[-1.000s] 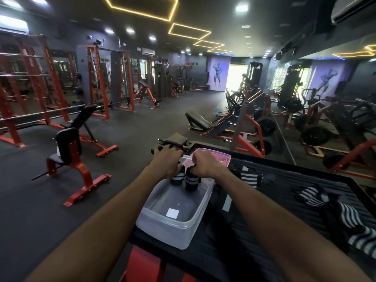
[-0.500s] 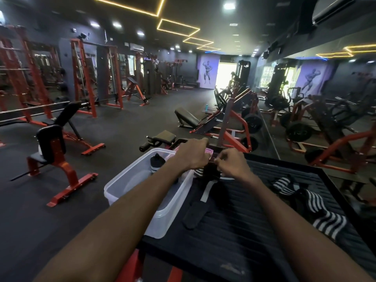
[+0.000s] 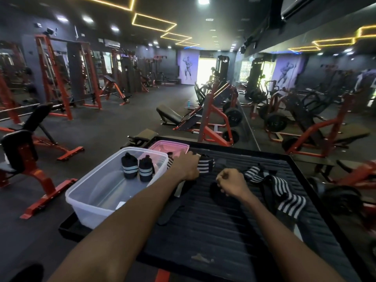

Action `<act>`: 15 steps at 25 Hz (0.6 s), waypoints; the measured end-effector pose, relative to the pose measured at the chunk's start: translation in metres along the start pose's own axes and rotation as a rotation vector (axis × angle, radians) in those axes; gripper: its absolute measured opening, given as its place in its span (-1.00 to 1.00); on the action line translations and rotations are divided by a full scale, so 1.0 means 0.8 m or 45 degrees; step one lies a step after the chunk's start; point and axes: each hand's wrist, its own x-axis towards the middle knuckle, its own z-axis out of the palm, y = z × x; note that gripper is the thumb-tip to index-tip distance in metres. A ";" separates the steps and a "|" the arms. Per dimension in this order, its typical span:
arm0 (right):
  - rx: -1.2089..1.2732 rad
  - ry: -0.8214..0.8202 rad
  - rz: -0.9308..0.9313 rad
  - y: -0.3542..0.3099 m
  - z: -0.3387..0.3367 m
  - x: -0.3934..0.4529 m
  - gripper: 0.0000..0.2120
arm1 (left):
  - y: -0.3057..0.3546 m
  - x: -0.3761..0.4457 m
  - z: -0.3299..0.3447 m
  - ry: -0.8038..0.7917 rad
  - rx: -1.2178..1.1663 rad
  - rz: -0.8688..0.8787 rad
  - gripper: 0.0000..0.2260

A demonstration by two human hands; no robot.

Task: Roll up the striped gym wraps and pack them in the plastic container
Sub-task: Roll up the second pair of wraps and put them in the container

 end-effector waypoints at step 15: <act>0.391 0.005 0.029 0.013 -0.001 0.011 -0.81 | 0.000 0.040 -0.043 0.284 -0.251 0.205 -0.88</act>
